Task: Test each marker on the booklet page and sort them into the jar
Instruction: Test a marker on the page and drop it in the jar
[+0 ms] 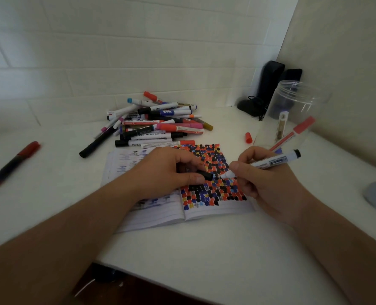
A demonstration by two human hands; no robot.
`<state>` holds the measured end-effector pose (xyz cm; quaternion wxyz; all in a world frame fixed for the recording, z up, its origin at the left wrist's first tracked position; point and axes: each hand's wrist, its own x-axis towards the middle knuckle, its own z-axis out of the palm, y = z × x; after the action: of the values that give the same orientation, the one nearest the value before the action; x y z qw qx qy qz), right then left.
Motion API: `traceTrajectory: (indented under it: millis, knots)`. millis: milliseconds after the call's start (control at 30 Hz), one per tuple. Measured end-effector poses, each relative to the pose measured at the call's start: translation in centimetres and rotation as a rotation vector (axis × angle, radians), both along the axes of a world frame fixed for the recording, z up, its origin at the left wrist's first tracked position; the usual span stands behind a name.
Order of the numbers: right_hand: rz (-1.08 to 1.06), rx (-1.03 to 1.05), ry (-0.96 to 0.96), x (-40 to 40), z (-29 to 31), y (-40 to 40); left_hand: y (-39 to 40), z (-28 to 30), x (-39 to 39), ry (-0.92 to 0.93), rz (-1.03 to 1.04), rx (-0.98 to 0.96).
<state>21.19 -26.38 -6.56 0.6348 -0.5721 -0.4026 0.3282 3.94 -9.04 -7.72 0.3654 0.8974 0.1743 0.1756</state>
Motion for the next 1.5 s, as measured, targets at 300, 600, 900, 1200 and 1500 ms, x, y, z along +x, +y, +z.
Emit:
traceTrajectory:
  millis: [300,600,900,1200,1500]
  knots:
    - [-0.006,-0.033,-0.058,-0.1,-0.4,0.1,-0.6,0.6,-0.2,0.01,-0.002,-0.052]
    - [0.235,-0.074,0.294,0.8,0.5,-0.8,-0.1,0.3,-0.3,-0.112,0.037,-0.144]
    - [-0.128,-0.311,-1.033,1.7,1.9,-1.2,0.6,0.2,-0.6,-0.205,0.09,-0.175]
    - [-0.021,-0.469,-1.405,-0.9,2.0,2.2,0.7,-0.3,-0.3,-0.136,0.106,-0.068]
    - [-0.162,-0.528,-1.417,-1.2,0.5,2.1,0.4,-0.4,0.1,-0.09,0.093,-0.011]
